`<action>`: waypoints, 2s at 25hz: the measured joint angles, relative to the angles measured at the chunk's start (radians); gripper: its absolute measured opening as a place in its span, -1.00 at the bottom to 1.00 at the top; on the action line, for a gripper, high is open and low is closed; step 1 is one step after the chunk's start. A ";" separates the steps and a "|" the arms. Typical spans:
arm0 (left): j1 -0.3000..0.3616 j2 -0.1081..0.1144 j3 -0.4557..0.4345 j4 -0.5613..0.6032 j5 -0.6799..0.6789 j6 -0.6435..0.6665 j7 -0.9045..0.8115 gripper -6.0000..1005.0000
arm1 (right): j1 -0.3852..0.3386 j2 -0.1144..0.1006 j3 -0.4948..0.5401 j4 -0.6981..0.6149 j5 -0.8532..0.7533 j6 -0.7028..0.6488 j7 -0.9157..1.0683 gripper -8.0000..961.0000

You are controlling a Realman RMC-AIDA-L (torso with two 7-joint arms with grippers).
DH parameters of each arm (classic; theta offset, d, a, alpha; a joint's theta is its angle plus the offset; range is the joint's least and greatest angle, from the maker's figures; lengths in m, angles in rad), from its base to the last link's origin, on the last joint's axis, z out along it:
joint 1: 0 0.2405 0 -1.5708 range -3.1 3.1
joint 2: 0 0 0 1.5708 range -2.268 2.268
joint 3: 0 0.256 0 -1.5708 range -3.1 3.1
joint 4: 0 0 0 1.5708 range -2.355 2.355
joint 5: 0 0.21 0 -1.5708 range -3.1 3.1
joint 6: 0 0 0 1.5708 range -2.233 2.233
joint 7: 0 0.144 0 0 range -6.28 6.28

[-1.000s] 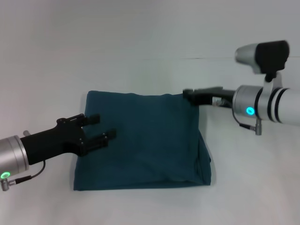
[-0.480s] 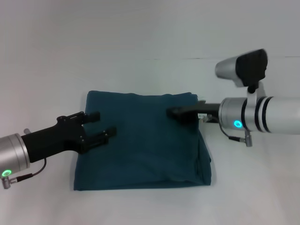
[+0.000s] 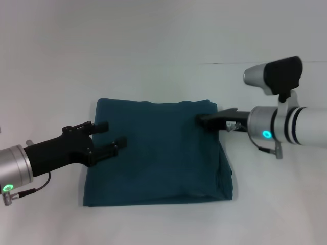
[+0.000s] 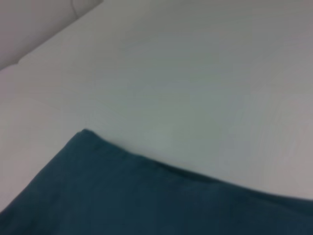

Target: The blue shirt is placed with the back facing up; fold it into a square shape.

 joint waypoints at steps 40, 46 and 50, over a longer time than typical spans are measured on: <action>0.001 -0.002 -0.001 -0.013 -0.013 0.000 0.005 0.42 | -0.137 -0.048 -0.005 -0.115 -0.181 -0.506 0.005 -0.96; 0.002 -0.002 -0.002 -0.014 -0.015 -0.002 0.005 0.42 | -0.140 -0.054 -0.003 -0.121 -0.229 -0.504 0.050 -0.96; 0.001 -0.002 -0.002 -0.016 -0.015 -0.003 0.005 0.42 | -0.148 -0.049 0.026 -0.149 -0.223 -0.535 0.035 -0.96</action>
